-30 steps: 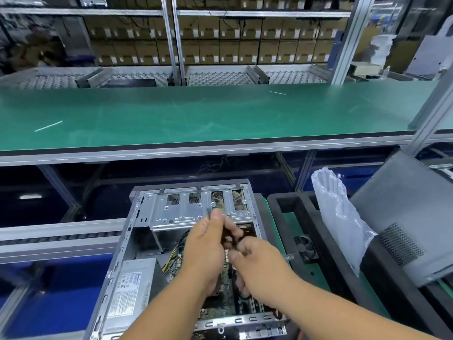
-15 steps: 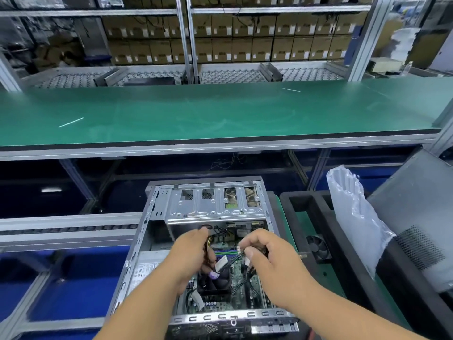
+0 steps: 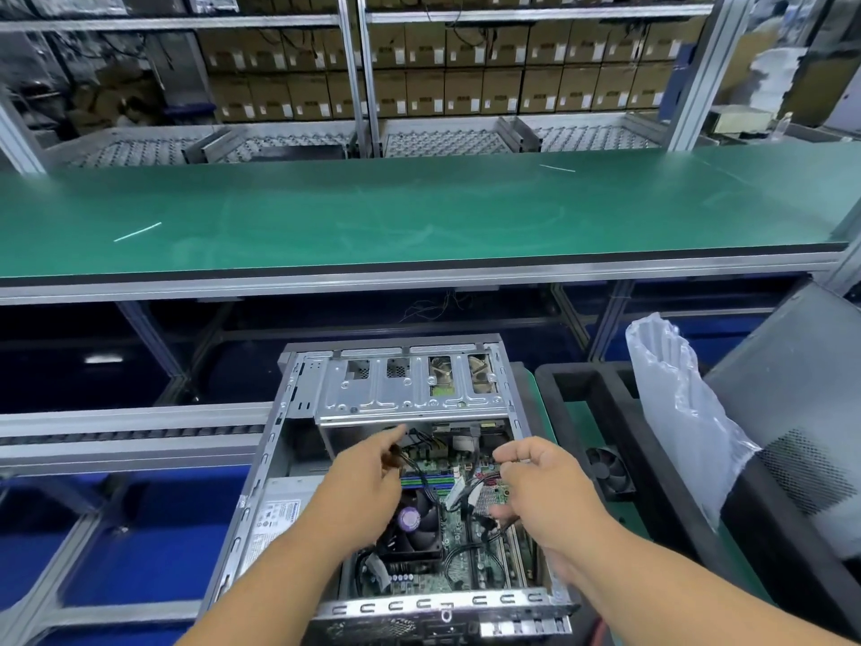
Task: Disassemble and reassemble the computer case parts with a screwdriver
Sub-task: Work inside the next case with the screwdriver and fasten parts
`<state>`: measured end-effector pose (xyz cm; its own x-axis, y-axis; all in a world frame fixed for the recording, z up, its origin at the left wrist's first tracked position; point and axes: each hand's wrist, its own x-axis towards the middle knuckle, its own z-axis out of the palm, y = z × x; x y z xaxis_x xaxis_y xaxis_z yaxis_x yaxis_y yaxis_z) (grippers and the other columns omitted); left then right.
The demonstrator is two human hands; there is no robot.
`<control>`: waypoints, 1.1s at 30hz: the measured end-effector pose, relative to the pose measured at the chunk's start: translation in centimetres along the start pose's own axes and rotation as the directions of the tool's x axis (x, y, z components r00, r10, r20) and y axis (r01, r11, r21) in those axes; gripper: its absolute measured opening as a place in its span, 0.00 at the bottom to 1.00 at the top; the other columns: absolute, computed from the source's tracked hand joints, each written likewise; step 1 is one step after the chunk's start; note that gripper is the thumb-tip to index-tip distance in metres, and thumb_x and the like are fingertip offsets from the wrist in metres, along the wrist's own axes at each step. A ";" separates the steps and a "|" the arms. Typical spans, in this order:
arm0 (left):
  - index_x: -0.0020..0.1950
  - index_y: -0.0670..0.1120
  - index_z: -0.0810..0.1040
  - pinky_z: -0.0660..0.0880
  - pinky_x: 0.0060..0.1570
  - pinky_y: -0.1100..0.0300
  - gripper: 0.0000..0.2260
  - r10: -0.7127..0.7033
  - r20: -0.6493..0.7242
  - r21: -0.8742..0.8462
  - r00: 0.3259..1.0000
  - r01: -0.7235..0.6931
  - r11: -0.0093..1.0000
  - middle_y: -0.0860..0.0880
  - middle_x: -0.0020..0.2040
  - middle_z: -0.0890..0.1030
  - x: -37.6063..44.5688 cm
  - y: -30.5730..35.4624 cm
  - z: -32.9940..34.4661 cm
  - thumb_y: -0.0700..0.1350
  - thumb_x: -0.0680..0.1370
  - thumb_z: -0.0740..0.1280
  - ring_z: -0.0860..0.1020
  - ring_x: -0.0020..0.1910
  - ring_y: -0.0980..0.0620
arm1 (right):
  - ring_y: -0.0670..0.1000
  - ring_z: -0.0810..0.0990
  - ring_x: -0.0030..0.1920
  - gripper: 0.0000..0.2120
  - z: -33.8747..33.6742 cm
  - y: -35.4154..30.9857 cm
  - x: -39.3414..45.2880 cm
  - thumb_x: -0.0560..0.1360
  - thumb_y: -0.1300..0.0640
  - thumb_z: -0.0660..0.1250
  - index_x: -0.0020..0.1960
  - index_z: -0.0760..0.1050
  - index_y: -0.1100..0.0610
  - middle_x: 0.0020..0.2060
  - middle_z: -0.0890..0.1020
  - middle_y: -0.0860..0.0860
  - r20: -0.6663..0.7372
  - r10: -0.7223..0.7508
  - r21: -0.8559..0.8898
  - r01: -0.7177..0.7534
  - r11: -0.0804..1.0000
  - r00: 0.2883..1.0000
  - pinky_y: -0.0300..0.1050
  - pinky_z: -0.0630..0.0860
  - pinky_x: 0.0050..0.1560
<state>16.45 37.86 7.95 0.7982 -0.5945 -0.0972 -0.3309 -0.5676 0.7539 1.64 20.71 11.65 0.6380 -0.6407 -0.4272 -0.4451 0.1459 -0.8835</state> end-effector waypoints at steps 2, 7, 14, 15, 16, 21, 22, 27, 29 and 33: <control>0.73 0.61 0.73 0.77 0.47 0.62 0.21 0.057 -0.031 0.269 0.998 -0.046 0.962 0.57 0.56 0.81 0.7 -0.2 0.6 0.47 0.80 0.67 0.80 0.45 0.57 | 0.56 0.87 0.34 0.12 0.1 0.2 0.3 0.81 0.63 0.62 0.51 0.81 0.49 0.50 0.80 0.50 0.009 0.009 0.007 -0.010 1.000 1.000 0.45 0.75 0.40; 0.58 0.50 0.81 0.72 0.53 0.55 0.10 0.124 0.129 0.731 0.984 -0.179 0.658 0.49 0.57 0.76 2.9 -0.5 2.3 0.41 0.80 0.64 0.72 0.56 0.46 | 0.48 0.80 0.27 0.10 0.6 0.7 0.6 0.81 0.62 0.64 0.51 0.82 0.51 0.34 0.77 0.50 0.123 0.013 0.043 -0.018 0.999 0.992 0.64 0.81 0.60; 0.54 0.47 0.77 0.75 0.47 0.56 0.09 -0.028 0.075 0.643 0.997 -0.026 0.766 0.47 0.53 0.82 6.3 -0.8 3.4 0.38 0.76 0.67 0.80 0.52 0.45 | 0.50 0.86 0.41 0.06 1.0 1.0 0.0 0.77 0.56 0.74 0.53 0.82 0.47 0.41 0.85 0.49 0.319 -0.127 0.038 0.121 0.992 0.939 0.42 0.80 0.46; 0.52 0.47 0.77 0.75 0.46 0.56 0.06 -0.039 0.043 0.629 0.998 0.003 0.778 0.46 0.52 0.83 6.6 -0.8 3.5 0.39 0.77 0.66 0.80 0.51 0.45 | 0.50 0.87 0.43 0.07 1.1 1.1 -0.1 0.77 0.55 0.74 0.52 0.82 0.45 0.43 0.86 0.49 0.328 -0.133 0.017 0.135 0.991 0.935 0.43 0.81 0.49; 0.51 0.48 0.78 0.75 0.45 0.56 0.05 -0.049 0.023 0.623 0.999 0.024 0.782 0.46 0.51 0.84 6.9 -0.7 3.7 0.40 0.77 0.66 0.81 0.50 0.45 | 0.49 0.87 0.46 0.07 1.1 1.2 -0.1 0.77 0.54 0.74 0.51 0.83 0.43 0.45 0.87 0.48 0.332 -0.138 -0.020 0.154 0.988 0.933 0.44 0.82 0.53; 0.54 0.49 0.80 0.74 0.59 0.52 0.07 -0.077 0.033 0.668 0.997 0.035 0.744 0.48 0.52 0.84 8.2 -1.0 5.0 0.50 0.80 0.67 0.82 0.54 0.44 | 0.49 0.84 0.48 0.06 1.6 1.9 -0.4 0.77 0.53 0.75 0.51 0.84 0.43 0.48 0.86 0.45 0.337 -0.172 -0.151 0.233 0.961 0.926 0.43 0.82 0.57; 0.52 0.48 0.80 0.74 0.58 0.53 0.07 -0.103 0.034 0.651 0.994 0.056 0.757 0.48 0.50 0.83 8.5 -1.2 5.2 0.51 0.80 0.67 0.82 0.54 0.44 | 0.44 0.82 0.45 0.06 1.8 2.1 -0.5 0.77 0.53 0.75 0.52 0.84 0.43 0.48 0.86 0.44 0.343 -0.182 -0.168 0.251 0.953 0.922 0.39 0.81 0.54; 0.33 0.46 0.71 0.72 0.40 0.58 0.15 -0.227 0.033 0.582 0.973 0.166 0.796 0.46 0.41 0.79 10.2 -2.3 5.7 0.46 0.80 0.62 0.79 0.43 0.45 | 0.32 0.79 0.43 0.09 2.4 2.9 -0.3 0.80 0.51 0.71 0.59 0.81 0.40 0.48 0.82 0.38 0.286 -0.201 -0.249 0.275 0.929 0.937 0.27 0.75 0.44; 0.36 0.46 0.73 0.71 0.41 0.58 0.14 -0.254 0.058 0.590 0.966 0.172 0.789 0.46 0.43 0.81 10.6 -2.5 5.9 0.46 0.81 0.61 0.77 0.43 0.45 | 0.38 0.80 0.40 0.10 2.5 3.1 -0.2 0.80 0.49 0.71 0.60 0.80 0.39 0.47 0.82 0.41 0.279 -0.192 -0.270 0.269 0.925 0.941 0.33 0.79 0.43; 0.58 0.45 0.82 0.76 0.58 0.52 0.13 -0.235 0.074 0.621 0.969 0.140 0.771 0.44 0.58 0.83 11.4 -3.0 5.9 0.48 0.83 0.60 0.80 0.58 0.43 | 0.47 0.80 0.40 0.13 2.6 3.4 0.0 0.80 0.48 0.70 0.64 0.79 0.39 0.46 0.83 0.47 0.310 -0.159 -0.302 0.256 0.918 0.937 0.47 0.83 0.47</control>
<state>23.52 29.40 0.76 0.8142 -0.4849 -0.3193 -0.4562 -0.8745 0.1648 1.72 23.19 8.15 0.8637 -0.3897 -0.3195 -0.4353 -0.2574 -0.8627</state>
